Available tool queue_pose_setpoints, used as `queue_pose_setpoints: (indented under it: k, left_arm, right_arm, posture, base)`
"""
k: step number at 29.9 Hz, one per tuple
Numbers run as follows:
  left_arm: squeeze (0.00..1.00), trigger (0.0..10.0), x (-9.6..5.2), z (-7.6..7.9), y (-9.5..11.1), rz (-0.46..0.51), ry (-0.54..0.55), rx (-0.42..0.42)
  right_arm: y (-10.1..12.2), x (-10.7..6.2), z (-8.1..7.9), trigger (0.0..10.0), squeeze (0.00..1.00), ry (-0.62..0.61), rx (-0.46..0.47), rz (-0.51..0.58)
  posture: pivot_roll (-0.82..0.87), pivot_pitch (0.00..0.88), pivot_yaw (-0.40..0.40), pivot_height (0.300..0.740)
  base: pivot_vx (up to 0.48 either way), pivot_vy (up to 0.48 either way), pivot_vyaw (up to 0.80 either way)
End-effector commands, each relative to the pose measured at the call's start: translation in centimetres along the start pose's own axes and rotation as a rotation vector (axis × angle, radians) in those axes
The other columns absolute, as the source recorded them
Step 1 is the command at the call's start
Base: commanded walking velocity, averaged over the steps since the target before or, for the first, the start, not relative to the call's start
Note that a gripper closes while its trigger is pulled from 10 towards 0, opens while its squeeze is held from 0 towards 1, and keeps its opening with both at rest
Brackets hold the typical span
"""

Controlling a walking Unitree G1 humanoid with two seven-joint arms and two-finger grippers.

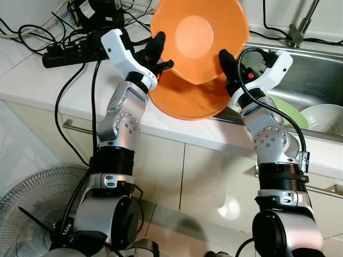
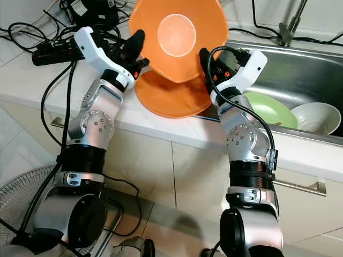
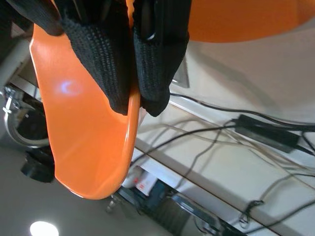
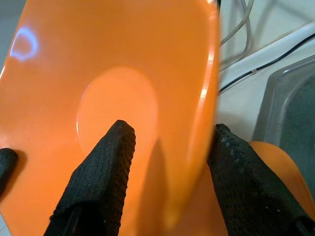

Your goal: Kitchen organization

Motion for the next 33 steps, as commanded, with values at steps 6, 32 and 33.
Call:
queue_pose_setpoints:
  k: [6,32,33]
  left_arm:
    - [0.00,10.0,0.3,1.2,0.6,0.011,-0.049,0.007]
    - [0.00,10.0,0.4,1.0,0.0,-0.014,-0.036,0.031]
    - [0.00,10.0,0.4,1.0,0.0,-0.015,-0.034,0.034]
  right_arm:
    - [0.7,0.2,-0.5,10.0,0.00,0.015,0.018,0.020]
    - [2.0,0.3,-1.7,0.0,0.00,0.064,0.070,0.069]
    - [2.0,0.3,-1.7,0.0,0.00,0.065,0.072,0.071]
  posture:
    - [0.09,0.056,0.056,0.740]
    - [0.08,0.065,0.055,0.740]
    - [0.08,0.066,0.055,0.740]
  base:
    - [0.000,0.000,0.00]
    - [0.000,0.000,0.00]
    - [0.000,0.000,0.00]
Point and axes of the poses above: a point about 5 cm out from each wrist's last joint towards the gripper, its own x axis pointing out of the wrist towards the gripper, its own y axis along the axis of the wrist's last joint, z = x × y, the point moved 6 cm from there along x, pointing out of the wrist towards the gripper, and after that the axes turned 15 degrees about -x, right-handed, at the moved point
